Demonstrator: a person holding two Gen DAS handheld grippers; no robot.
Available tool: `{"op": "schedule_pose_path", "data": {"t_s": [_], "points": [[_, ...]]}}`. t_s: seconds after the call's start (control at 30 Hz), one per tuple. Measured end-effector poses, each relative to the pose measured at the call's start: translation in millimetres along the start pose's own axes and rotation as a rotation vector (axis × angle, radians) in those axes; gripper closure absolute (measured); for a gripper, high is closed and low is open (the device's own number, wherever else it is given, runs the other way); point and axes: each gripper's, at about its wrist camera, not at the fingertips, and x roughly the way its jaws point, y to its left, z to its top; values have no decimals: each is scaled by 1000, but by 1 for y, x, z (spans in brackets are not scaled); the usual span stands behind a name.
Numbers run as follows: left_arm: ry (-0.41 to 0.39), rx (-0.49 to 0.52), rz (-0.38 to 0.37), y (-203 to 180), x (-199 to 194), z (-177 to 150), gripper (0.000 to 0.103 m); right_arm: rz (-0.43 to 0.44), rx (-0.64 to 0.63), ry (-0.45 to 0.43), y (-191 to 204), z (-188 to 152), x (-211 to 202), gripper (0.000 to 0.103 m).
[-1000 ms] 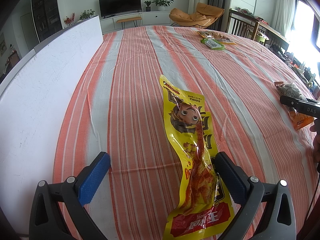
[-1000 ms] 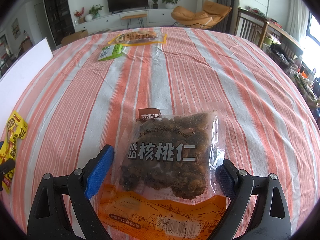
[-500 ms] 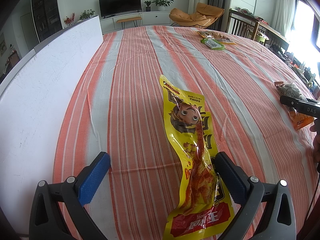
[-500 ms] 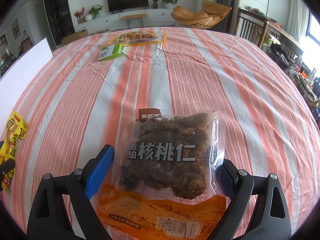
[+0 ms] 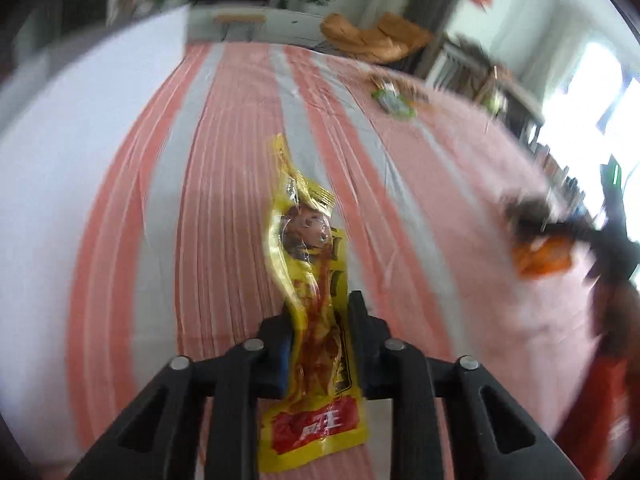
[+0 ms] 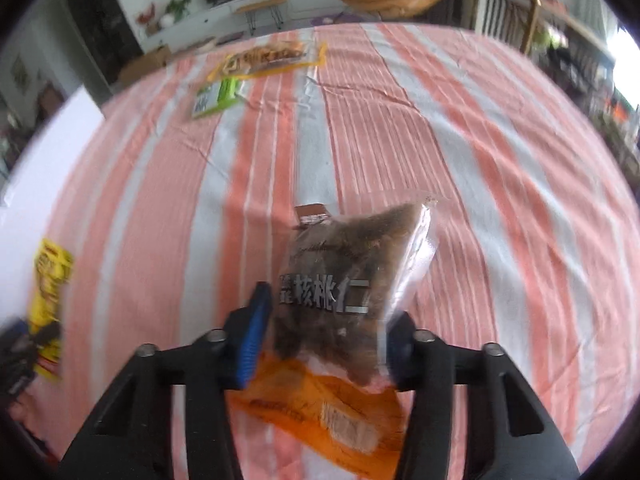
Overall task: Organize snacks
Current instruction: 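Grasp and lift the walnut bag with the right tool while the left grasps the yellow packet, then carry both packets into the white box and open both tools, then move both tools back over the table toward the remaining snacks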
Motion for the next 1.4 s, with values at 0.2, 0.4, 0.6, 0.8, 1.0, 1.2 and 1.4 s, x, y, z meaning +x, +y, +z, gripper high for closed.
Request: {"op": "schedule_pose_path", "data": {"t_s": [0.2, 0.4, 0.6, 0.8, 1.0, 1.2, 1.4], "points": [[-70, -81, -120, 11, -24, -12, 81, 125, 86, 1, -6, -1, -20, 83], [-134, -137, -223, 12, -54, -3, 81, 285, 154, -18, 6, 2, -36, 83], [-239, -188, -248, 30, -113, 27, 81, 501, 187, -48, 54, 31, -66, 83], [-329, -274, -60, 110, -175, 49, 80, 738, 16, -57, 194, 75, -95, 83], [-281, -321, 216, 187, -195, 51, 74, 888, -163, 24, 354, 76, -85, 83], [-320, -450, 330, 225, -194, 31, 6, 833, -238, 119, 460, 51, -25, 29], [-371, -382, 321, 204, -193, 10, 5, 664, -368, -32, 442, 28, -25, 23]]}}
